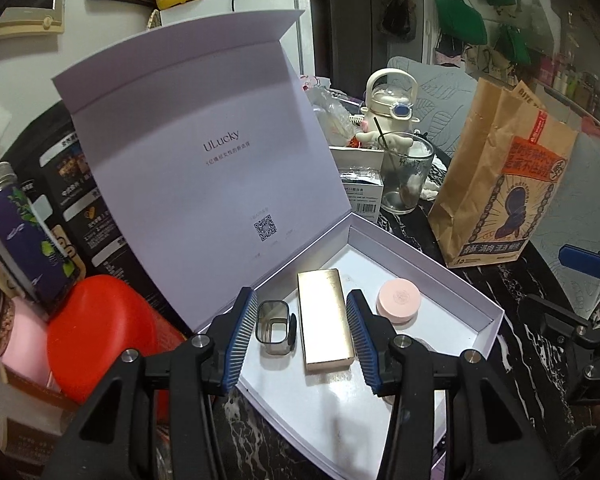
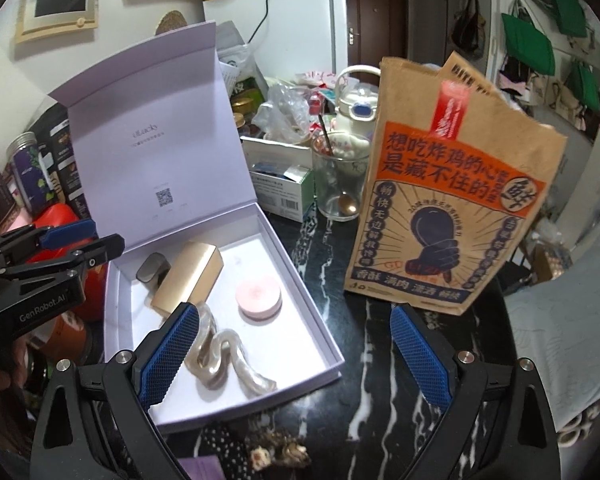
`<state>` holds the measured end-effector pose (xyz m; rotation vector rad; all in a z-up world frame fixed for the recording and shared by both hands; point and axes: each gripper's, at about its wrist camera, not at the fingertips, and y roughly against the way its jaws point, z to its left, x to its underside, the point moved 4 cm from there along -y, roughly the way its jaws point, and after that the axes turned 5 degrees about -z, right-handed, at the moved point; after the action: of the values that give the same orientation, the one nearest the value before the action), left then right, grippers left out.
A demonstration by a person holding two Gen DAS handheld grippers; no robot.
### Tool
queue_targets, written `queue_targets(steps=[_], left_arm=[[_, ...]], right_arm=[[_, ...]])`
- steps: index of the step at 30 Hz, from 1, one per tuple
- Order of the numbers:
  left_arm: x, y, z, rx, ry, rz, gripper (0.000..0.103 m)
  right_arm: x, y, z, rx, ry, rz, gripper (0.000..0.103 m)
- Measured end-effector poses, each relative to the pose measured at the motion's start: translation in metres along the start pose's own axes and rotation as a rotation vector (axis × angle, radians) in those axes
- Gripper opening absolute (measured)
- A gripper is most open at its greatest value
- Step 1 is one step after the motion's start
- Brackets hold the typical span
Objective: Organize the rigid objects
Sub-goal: 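Withdraw both tools from the lilac box back over the table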
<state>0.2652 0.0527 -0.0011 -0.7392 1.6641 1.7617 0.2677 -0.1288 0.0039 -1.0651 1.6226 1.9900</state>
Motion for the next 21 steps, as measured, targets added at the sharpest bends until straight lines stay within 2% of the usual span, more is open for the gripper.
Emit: queue_targets(steps=[5, 18, 20, 21], left_arm=[[0.003, 0.024, -0.007, 0.012, -0.006, -0.038, 0.046], [0.022, 0.067, -0.018, 0.057, -0.016, -0.057, 0.048], [0.025, 0.074, -0.021, 0.063, -0.021, -0.063, 0.064], [0.028, 0.079, -0.023, 0.069, -0.026, -0.069, 0.081]], right_arm=[[0.004, 0.022, -0.001, 0.005, 0.009, -0.027, 0.098], [0.018, 0.080, 0.004, 0.027, 0.023, -0.105, 0.098], [0.022, 0.088, 0.005, 0.032, 0.025, -0.116, 0.098], [0.024, 0.092, 0.005, 0.034, 0.026, -0.121, 0.098]])
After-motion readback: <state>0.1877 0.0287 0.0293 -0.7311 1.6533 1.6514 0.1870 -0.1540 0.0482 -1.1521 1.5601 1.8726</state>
